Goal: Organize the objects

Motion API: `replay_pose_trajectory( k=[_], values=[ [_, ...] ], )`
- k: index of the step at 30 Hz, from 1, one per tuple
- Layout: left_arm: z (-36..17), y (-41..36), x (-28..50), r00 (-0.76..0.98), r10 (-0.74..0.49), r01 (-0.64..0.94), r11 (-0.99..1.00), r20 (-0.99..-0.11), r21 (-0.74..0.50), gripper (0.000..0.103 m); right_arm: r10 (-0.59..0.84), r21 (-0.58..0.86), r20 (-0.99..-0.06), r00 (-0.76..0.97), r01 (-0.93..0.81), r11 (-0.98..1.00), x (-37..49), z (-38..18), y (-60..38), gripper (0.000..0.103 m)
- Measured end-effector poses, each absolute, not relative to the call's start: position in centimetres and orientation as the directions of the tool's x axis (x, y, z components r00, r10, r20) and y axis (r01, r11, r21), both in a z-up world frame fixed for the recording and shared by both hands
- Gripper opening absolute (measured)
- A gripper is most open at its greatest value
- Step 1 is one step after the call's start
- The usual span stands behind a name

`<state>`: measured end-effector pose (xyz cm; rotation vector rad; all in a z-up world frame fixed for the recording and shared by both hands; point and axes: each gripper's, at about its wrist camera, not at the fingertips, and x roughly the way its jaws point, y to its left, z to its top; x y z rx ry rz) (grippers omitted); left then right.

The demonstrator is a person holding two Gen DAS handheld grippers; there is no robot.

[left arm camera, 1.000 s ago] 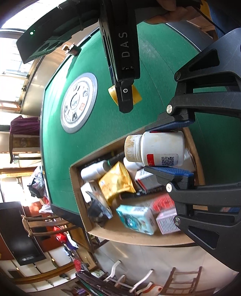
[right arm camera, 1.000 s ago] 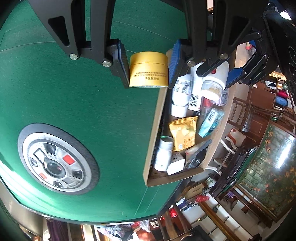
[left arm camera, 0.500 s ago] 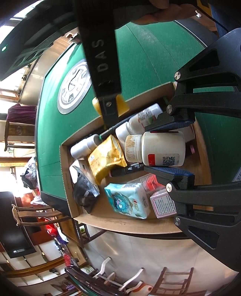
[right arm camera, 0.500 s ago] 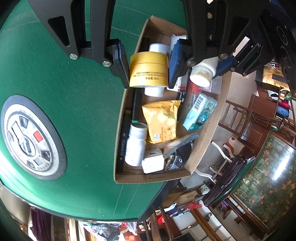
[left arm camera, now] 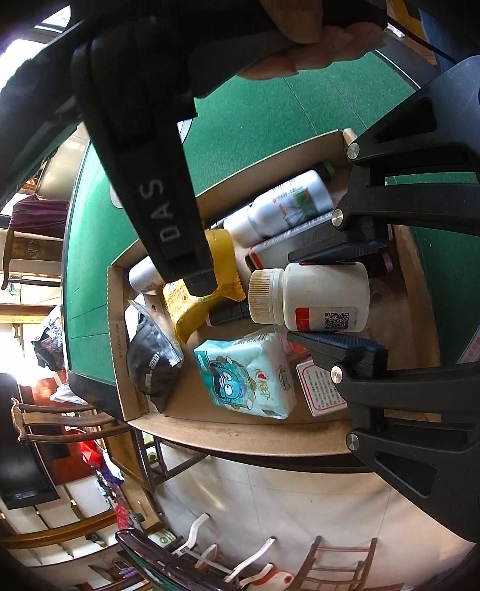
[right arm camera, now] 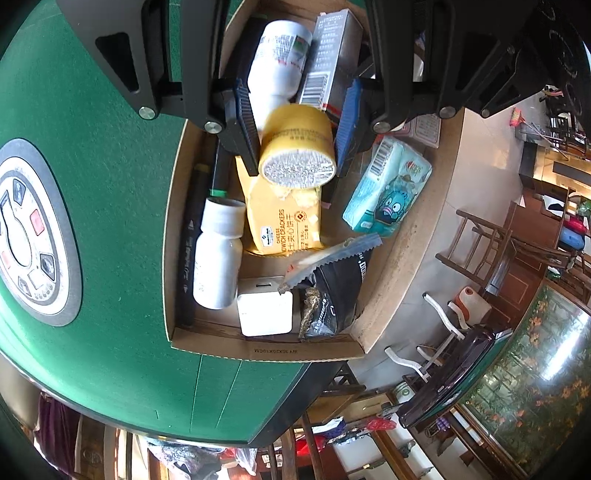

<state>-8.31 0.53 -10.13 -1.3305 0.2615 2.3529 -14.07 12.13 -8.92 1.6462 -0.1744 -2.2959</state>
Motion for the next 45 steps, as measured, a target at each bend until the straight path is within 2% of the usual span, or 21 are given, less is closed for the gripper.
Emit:
replay_pose_trajectory(
  k=[23, 26, 27, 28, 30, 34, 38, 42, 44, 45],
  values=[
    [-10.6, -0.4, -9.5, -0.436, 0.282, -0.437, -0.897, -0.855, -0.073, 0.034, -0.228, 0.164, -0.917, -0.328, 0.212, -0.963, -16.0, -8.7, 10.7, 0.04],
    [-10.4, -0.2, -9.2, -0.444, 0.281, -0.436, -0.897, -0.851, -0.069, 0.035, -0.228, 0.159, -0.912, -0.341, 0.218, -0.963, -15.6, -8.0, 10.9, 0.044],
    [-10.3, -0.1, -9.1, -0.443, 0.283, -0.438, -0.896, -0.85, -0.07, 0.035, -0.23, 0.16, -0.909, -0.347, 0.218, -0.963, -15.5, -7.9, 11.0, 0.049],
    [-10.2, 0.0, -9.0, -0.448, 0.278, -0.434, -0.898, -0.85, -0.064, 0.037, -0.236, 0.165, -0.907, -0.349, 0.22, -0.961, -15.3, -7.7, 11.1, 0.056],
    [-9.9, 0.1, -8.7, -0.454, 0.281, -0.433, -0.899, -0.846, -0.066, 0.043, -0.234, 0.165, -0.904, -0.357, 0.213, -0.963, -15.0, -7.3, 11.5, 0.06],
    [-8.9, 0.4, -7.9, -0.496, 0.286, -0.427, -0.902, -0.82, -0.057, 0.058, -0.246, 0.188, -0.89, -0.384, 0.183, -0.965, -13.9, -5.9, 12.8, 0.06],
    [-7.0, 0.4, -7.1, -0.562, 0.234, -0.374, -0.927, -0.794, -0.008, 0.06, -0.255, 0.225, -0.865, -0.432, 0.12, -0.967, -12.1, -4.3, 15.5, 0.062],
    [-4.8, -0.2, -6.5, -0.57, 0.24, -0.333, -0.942, -0.786, -0.046, 0.06, -0.25, 0.222, -0.853, -0.459, 0.115, -0.968, -10.1, -3.2, 17.5, 0.062],
    [-3.9, -0.4, -6.5, -0.575, 0.172, -0.272, -0.962, -0.8, -0.011, 0.074, -0.25, 0.21, -0.847, -0.469, 0.136, -0.968, -8.7, -2.8, 18.0, 0.062],
    [-3.5, -0.5, -6.3, -0.579, 0.15, -0.247, -0.969, -0.801, -0.002, 0.075, -0.248, 0.2, -0.846, -0.472, 0.151, -0.968, -7.8, -2.6, 18.1, 0.062]
  ],
)
